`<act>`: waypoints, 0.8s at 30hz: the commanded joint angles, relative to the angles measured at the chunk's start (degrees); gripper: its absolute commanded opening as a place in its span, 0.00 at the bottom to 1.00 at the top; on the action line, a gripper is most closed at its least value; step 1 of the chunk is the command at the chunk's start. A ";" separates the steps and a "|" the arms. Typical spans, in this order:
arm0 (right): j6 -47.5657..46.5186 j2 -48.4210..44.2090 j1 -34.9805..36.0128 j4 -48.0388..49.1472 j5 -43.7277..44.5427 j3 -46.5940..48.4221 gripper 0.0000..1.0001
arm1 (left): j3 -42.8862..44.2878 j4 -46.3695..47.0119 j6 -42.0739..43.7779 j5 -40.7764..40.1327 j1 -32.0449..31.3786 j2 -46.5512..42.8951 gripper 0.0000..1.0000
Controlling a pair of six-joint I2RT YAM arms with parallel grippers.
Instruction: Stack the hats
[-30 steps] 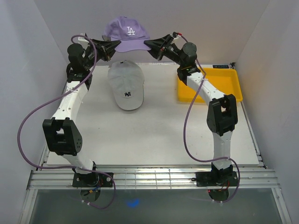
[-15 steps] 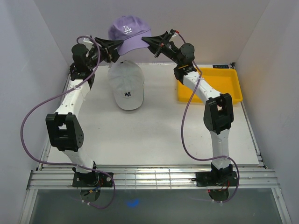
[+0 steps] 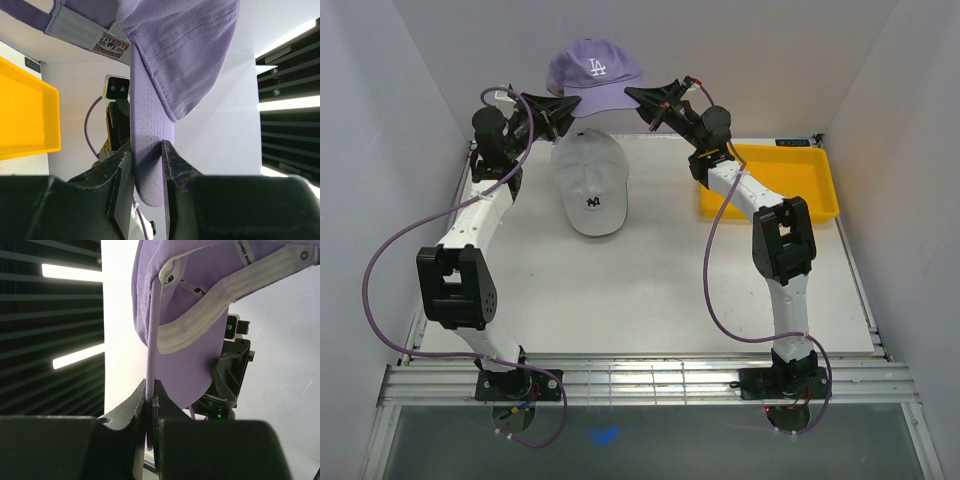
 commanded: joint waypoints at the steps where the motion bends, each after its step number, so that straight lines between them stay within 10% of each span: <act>1: 2.37 -0.32 1.05 8.09 2.52 -1.57 0.08 | -0.74 1.41 0.45 2.12 -0.88 -3.76 0.30; 8: 0.18 1.00 1.23 7.66 1.12 -2.46 0.08 | -0.22 1.50 -0.25 2.73 -0.36 -2.36 0.06; 24: -1.93 5.04 2.02 10.63 -3.36 -3.50 0.08 | -3.20 1.58 0.54 6.77 2.11 2.48 0.00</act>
